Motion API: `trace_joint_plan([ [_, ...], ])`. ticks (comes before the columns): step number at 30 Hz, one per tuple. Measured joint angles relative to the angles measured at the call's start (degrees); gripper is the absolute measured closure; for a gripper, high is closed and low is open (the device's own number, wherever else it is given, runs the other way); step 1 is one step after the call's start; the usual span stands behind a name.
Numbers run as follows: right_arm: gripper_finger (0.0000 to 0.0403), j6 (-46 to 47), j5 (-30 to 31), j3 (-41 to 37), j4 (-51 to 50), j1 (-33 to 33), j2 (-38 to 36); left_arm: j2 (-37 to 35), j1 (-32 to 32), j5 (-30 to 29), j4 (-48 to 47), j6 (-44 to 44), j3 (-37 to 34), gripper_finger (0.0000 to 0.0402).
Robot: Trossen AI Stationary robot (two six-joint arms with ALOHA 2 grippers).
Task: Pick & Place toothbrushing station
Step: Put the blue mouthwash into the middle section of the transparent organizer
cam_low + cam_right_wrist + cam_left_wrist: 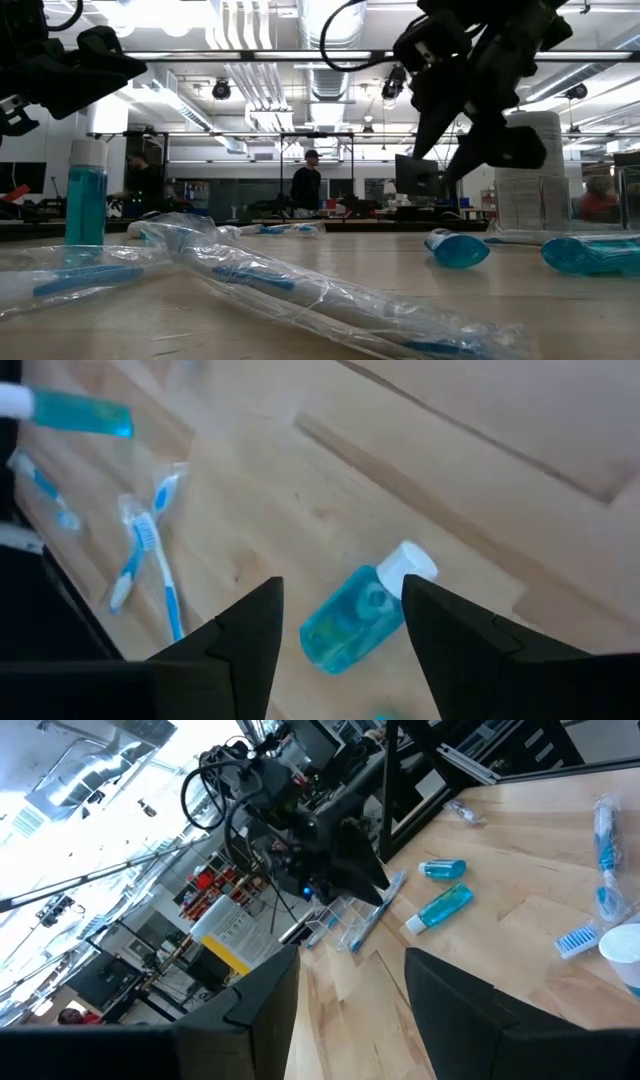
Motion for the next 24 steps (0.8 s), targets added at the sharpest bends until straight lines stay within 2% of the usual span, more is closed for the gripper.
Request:
trace_joint_plan([
  [12, 0.0202, 10.0, 1.2, 2.8, 0.1, 2.7, 4.9, 0.0, 0.0, 0.0, 0.0, 0.0, 0.0, 0.0213],
  [24, 0.0202, 22.0, 2.1, 3.3, -4.1, 3.1, 5.9, 0.1, 0.0, 0.0, -0.1, 0.0, 0.0, 0.0213],
])
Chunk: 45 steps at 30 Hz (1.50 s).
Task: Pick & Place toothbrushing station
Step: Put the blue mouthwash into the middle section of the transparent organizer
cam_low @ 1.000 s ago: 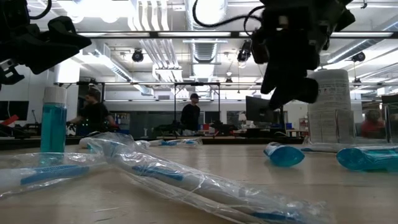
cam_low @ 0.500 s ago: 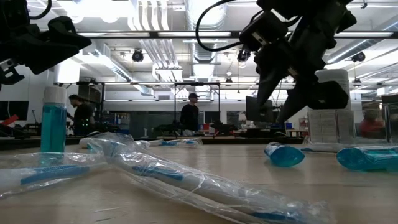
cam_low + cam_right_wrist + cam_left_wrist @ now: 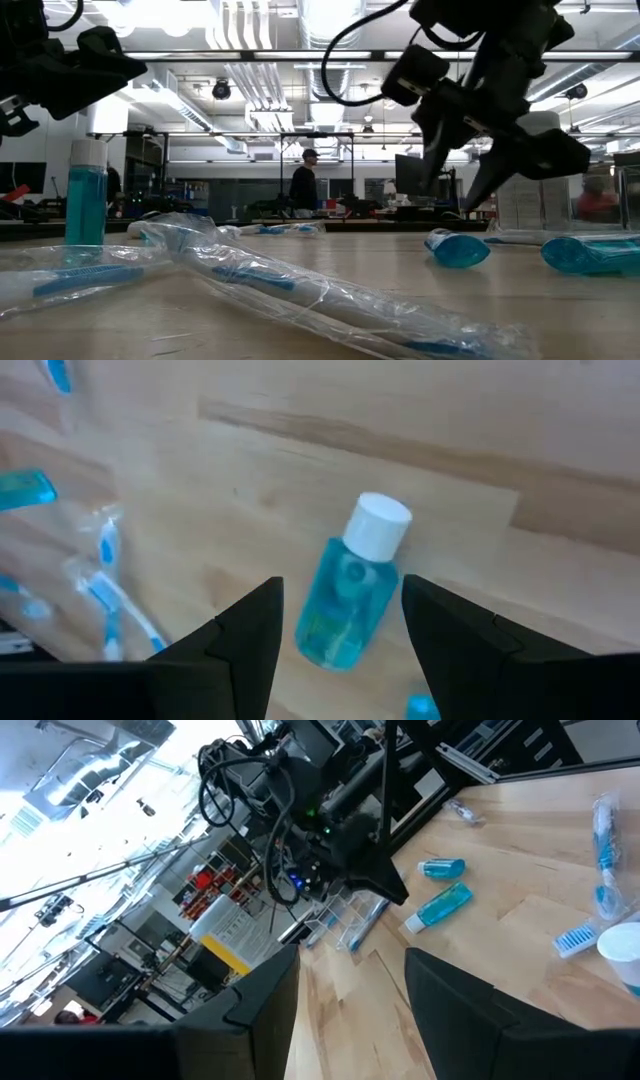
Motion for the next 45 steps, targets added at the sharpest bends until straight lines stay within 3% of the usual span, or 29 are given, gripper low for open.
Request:
trace_joint_plan([
  [6, 0.0202, 4.7, 1.3, 0.0, 0.1, 0.0, 1.0, 0.0, 0.0, 0.0, 0.0, 0.0, 0.0, 0.0213],
  [15, 0.0202, 5.0, 2.1, 1.9, 0.9, -0.2, 6.3, 0.0, 0.0, 0.0, 0.0, 0.0, 0.0, 0.0213],
  [32, 0.0203, 6.1, 3.7, 2.0, 0.1, -0.2, 8.3, 0.0, 0.0, 0.0, -0.1, 0.0, 0.0, 0.0213],
  [45, 0.0287, 5.6, 3.7, 2.0, -0.2, -0.2, 8.6, 0.0, 0.0, 0.0, -0.1, 0.0, 0.0, 0.0213],
])
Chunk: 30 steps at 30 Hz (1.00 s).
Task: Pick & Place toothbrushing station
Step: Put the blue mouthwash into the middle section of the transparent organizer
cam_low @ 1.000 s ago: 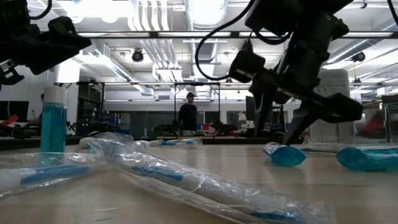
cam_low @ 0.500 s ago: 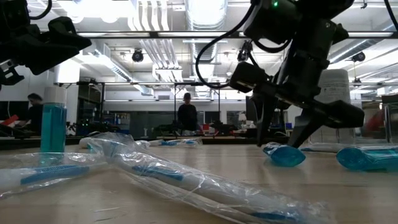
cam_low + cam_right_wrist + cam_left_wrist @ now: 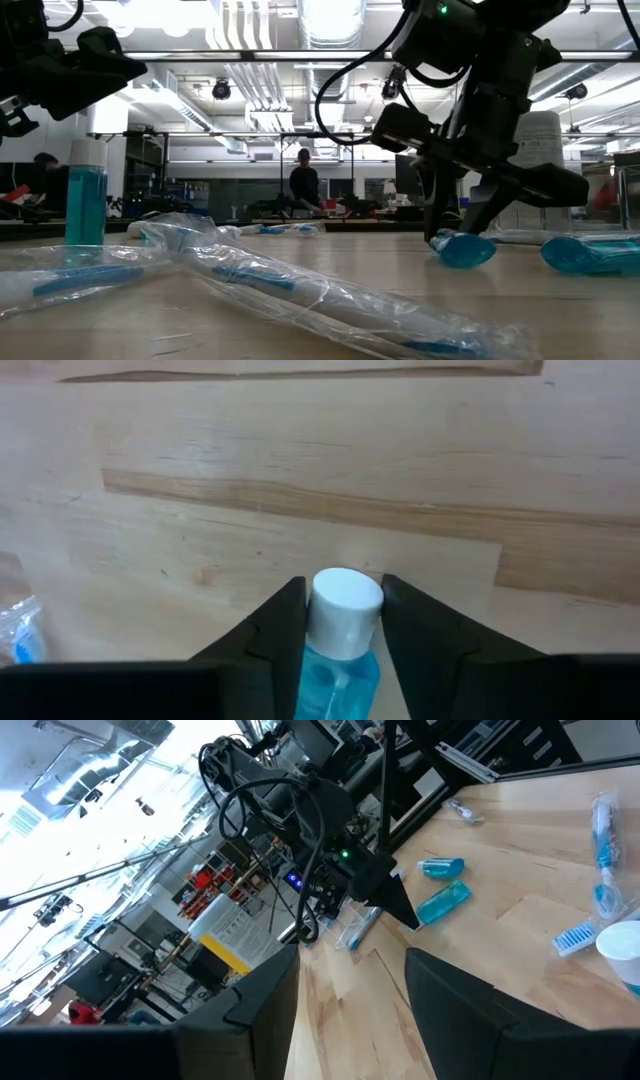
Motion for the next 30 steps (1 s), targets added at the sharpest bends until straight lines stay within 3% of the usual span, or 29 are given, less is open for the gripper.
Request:
trace_joint_plan([
  [7, 0.0305, -1.6, 0.4, 0.0, 0.4, 0.0, 0.0, 0.0, 0.0, 0.0, 0.0, 0.0, 0.0, 0.0213],
  [17, 0.0306, -9.0, 9.8, 1.4, -0.2, 0.0, -1.6, 0.0, 0.0, 0.0, 0.0, 0.0, 0.0, 0.0213],
  [22, 0.0306, -16.4, 18.8, 1.7, -0.2, 0.6, -5.5, 0.0, 0.0, 0.0, 0.0, 0.0, 0.0, 0.0213],
  [30, 0.0307, -22.9, 39.0, 1.4, -4.0, 5.4, -16.4, 0.0, 0.0, 0.0, -0.1, 0.0, 0.0, 0.0213],
])
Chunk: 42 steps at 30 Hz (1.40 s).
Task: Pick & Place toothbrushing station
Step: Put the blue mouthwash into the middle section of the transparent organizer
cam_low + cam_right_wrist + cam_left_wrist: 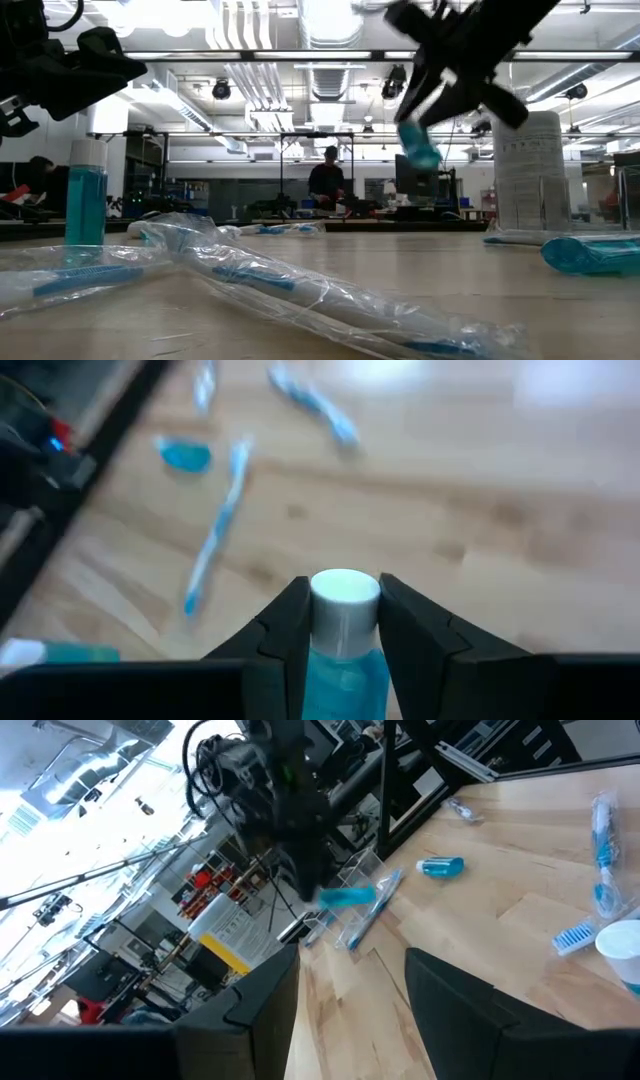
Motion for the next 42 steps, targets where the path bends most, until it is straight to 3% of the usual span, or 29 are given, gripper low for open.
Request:
trace_joint_plan([
  [9, 0.0307, -12.8, 12.3, -0.3, -2.7, 7.7, -10.5, 0.2, 0.0, -0.1, -0.6, 0.0, 0.0, 0.0213],
  [13, 0.0307, -15.1, 17.4, -0.4, -9.0, 12.6, -13.3, 0.2, 0.0, -0.1, -0.7, 0.0, 0.0, 0.0213],
  [22, 0.0307, 12.9, 28.5, -0.5, -34.7, 22.4, -14.2, 0.2, 0.0, -0.1, -0.8, 0.0, 0.0, 0.0213],
  [26, 0.0307, 21.3, 26.8, -0.5, -42.5, 23.4, -13.3, 0.2, 0.0, -0.1, -0.8, 0.0, 0.0, 0.0213],
  [30, 0.0307, 22.9, 24.8, -0.5, -43.9, 24.2, -12.5, 0.2, 0.0, -0.1, -0.8, 0.0, 0.0, 0.0213],
  [33, 0.0307, 20.1, 24.8, -0.3, -44.2, 25.1, -12.9, 0.2, 0.0, -0.1, -0.9, 0.0, 0.0, 0.0213],
  [42, 0.0307, -2.8, 25.0, 6.6, -44.2, 26.4, -15.6, 0.2, 0.0, -0.2, -0.9, 0.0, 0.0, 0.0213],
])
